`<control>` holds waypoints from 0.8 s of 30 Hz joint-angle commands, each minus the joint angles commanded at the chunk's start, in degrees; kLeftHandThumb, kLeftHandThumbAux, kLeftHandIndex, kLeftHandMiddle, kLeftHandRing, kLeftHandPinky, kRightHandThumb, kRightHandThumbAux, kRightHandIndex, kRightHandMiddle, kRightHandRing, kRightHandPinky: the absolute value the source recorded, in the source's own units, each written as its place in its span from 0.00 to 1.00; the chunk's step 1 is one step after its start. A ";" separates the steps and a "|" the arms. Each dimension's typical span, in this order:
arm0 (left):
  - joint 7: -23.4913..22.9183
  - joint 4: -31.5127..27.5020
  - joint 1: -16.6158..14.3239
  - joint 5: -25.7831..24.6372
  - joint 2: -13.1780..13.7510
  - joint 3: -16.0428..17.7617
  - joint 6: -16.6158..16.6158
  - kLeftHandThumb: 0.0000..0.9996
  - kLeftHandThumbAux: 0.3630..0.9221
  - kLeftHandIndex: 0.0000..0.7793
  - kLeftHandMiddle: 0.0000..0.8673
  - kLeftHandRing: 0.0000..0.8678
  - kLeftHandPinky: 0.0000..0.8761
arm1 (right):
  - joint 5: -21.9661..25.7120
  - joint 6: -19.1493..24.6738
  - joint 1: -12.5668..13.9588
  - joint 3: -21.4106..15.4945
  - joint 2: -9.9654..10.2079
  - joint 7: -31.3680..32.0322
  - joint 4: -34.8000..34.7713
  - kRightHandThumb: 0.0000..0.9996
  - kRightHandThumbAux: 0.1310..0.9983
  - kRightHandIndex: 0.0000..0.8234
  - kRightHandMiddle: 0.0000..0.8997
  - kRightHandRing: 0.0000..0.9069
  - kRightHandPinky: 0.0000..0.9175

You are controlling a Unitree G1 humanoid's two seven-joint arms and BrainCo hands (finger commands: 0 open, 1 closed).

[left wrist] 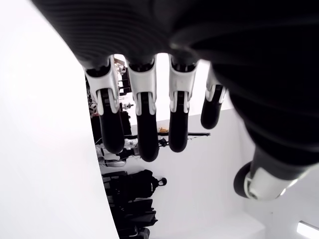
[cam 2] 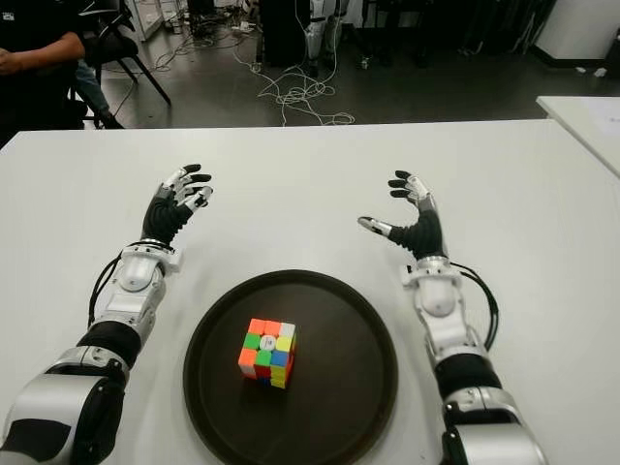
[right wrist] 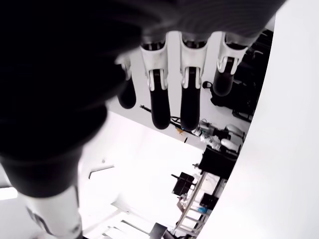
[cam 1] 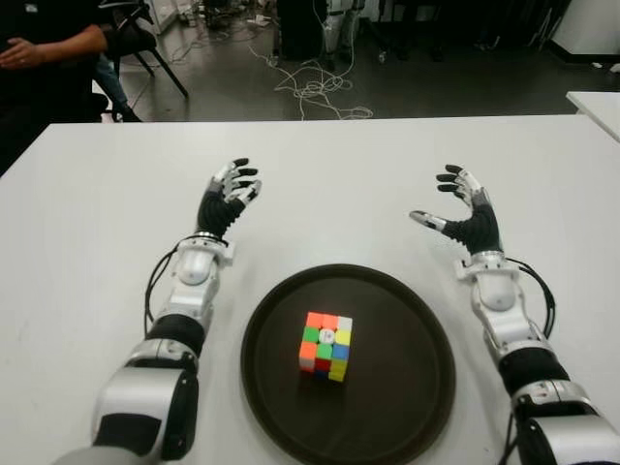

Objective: Pick up the Rubik's Cube and put it in the plate

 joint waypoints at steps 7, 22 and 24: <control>0.66 -0.09 0.16 0.62 -0.03 -0.35 -0.77 0.04 0.48 0.28 0.32 0.34 0.35 | -0.93 -1.13 -0.14 0.30 -0.36 -1.69 1.11 0.00 0.76 0.25 0.31 0.28 0.25; 1.27 0.11 0.36 0.41 -0.43 -0.12 -1.44 0.09 0.58 0.26 0.31 0.33 0.34 | -0.91 -3.11 0.51 0.61 -0.52 -2.64 0.53 0.03 0.78 0.30 0.33 0.28 0.22; 1.35 0.04 0.43 0.39 -0.46 -0.11 -1.41 0.09 0.59 0.27 0.31 0.33 0.34 | -1.24 -3.52 0.80 0.72 -0.59 -2.90 0.10 0.03 0.78 0.29 0.33 0.28 0.21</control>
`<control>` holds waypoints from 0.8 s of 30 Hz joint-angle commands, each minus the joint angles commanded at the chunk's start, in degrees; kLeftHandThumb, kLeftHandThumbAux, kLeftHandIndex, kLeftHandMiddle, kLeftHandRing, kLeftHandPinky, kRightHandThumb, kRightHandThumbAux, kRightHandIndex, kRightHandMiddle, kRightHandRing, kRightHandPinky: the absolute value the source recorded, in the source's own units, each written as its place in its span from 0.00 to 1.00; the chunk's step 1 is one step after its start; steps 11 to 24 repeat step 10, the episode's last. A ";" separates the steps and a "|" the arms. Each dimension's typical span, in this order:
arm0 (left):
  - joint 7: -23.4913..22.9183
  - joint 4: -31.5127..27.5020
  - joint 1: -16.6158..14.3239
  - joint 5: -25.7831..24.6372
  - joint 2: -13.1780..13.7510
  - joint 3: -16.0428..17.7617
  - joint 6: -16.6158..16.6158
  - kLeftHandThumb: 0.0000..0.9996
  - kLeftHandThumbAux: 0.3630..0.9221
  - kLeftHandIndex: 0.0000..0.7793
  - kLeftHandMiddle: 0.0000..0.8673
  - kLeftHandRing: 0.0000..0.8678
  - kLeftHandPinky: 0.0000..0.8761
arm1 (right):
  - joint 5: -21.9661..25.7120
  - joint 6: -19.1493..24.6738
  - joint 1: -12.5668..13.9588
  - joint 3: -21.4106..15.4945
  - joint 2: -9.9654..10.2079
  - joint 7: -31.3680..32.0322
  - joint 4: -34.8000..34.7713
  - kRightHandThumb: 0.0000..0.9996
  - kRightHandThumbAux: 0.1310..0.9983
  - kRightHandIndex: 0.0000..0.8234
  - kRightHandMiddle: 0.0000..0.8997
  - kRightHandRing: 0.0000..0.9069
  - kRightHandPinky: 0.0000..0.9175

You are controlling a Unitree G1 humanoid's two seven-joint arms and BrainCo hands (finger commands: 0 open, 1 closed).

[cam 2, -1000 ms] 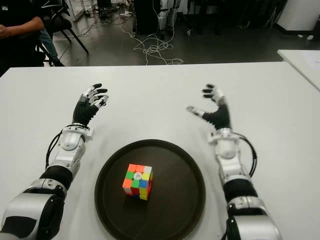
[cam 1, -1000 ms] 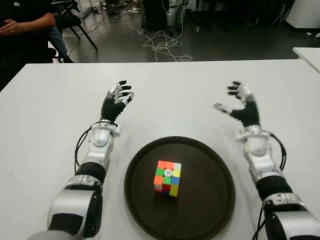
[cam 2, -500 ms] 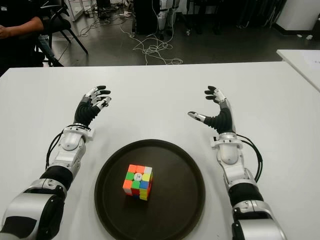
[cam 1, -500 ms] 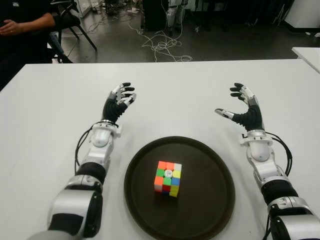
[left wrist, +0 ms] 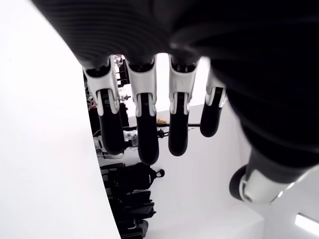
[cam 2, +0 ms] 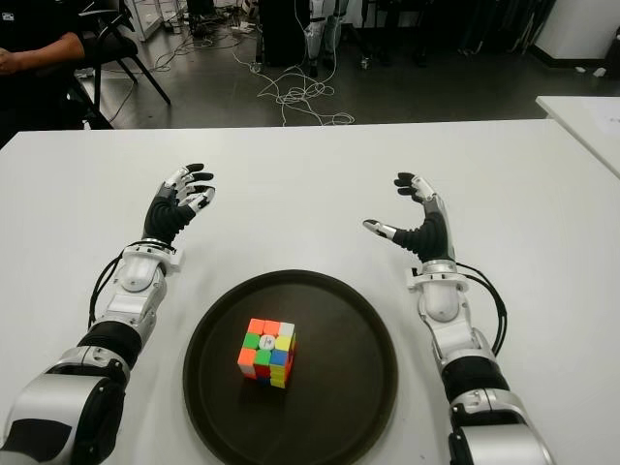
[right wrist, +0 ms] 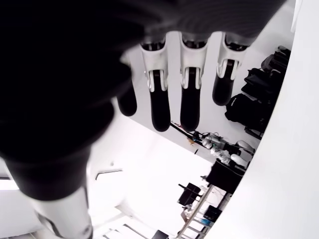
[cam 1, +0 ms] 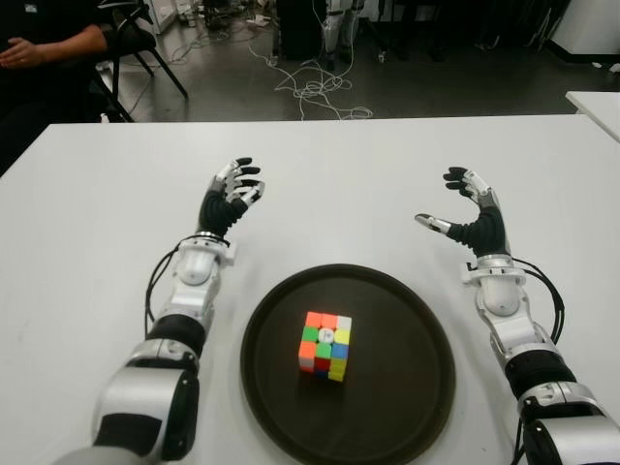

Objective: Pick up the Rubik's Cube and put it in the plate

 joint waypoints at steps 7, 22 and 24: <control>-0.08 -0.09 0.17 -0.23 0.00 0.20 0.43 0.09 0.55 0.25 0.30 0.32 0.34 | -1.05 -0.55 0.82 0.22 -0.17 -1.03 -1.27 0.02 0.77 0.27 0.32 0.27 0.21; -0.14 -0.26 0.26 -0.35 0.02 0.31 0.64 0.09 0.55 0.24 0.30 0.31 0.33 | -1.44 -0.57 1.13 0.24 -0.27 -1.34 -1.85 0.01 0.78 0.27 0.32 0.27 0.21; -0.14 -0.26 0.26 -0.35 0.02 0.31 0.64 0.09 0.55 0.24 0.30 0.31 0.33 | -1.44 -0.57 1.13 0.24 -0.27 -1.34 -1.85 0.01 0.78 0.27 0.32 0.27 0.21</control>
